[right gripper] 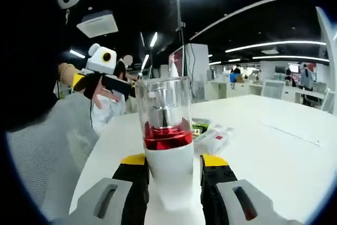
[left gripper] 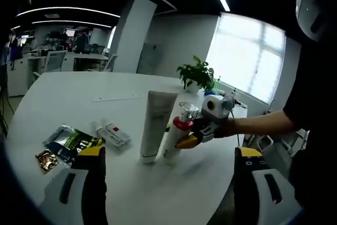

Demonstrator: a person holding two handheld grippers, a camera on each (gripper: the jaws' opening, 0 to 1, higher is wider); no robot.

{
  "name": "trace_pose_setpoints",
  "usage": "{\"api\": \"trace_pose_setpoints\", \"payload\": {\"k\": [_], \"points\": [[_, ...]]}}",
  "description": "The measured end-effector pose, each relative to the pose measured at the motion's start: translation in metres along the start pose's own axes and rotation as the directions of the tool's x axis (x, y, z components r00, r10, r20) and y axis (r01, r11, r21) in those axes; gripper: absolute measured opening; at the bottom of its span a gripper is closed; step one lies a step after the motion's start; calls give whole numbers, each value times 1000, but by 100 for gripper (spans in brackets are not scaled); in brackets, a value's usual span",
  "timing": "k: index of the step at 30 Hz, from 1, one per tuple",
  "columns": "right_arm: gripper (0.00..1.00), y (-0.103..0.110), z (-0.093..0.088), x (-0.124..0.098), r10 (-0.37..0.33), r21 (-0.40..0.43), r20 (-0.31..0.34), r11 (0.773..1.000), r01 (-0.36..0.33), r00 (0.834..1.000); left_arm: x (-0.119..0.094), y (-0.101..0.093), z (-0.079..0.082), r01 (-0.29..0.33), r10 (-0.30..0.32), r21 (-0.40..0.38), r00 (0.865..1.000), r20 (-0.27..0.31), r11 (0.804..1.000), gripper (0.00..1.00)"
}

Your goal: Arrange the skincare products in the storage area until every visible bottle or jar stands upright without overlapping.

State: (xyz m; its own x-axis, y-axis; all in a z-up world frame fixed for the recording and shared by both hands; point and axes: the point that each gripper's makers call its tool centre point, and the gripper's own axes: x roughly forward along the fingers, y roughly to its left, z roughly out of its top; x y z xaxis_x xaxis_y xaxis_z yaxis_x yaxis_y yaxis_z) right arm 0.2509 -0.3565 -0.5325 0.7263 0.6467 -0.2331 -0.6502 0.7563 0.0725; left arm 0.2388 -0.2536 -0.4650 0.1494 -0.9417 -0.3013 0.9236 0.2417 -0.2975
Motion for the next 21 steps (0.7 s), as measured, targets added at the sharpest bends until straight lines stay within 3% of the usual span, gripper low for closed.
{"api": "trace_pose_setpoints", "payload": {"k": [7,11,21], "points": [[27,-1,-24,-5,3,-28,-109,1000,-6,994,-3,1,0,-1,1,-3,1000,7,1000,94],[19,2,-36,-3,18,-41,-159,999,-25,987,-4,1,-1,0,0,-7,1000,6,1000,93],[19,-9,-31,6,23,-31,-142,999,-28,990,-5,4,-2,-3,3,-15,1000,6,1000,93]]}}
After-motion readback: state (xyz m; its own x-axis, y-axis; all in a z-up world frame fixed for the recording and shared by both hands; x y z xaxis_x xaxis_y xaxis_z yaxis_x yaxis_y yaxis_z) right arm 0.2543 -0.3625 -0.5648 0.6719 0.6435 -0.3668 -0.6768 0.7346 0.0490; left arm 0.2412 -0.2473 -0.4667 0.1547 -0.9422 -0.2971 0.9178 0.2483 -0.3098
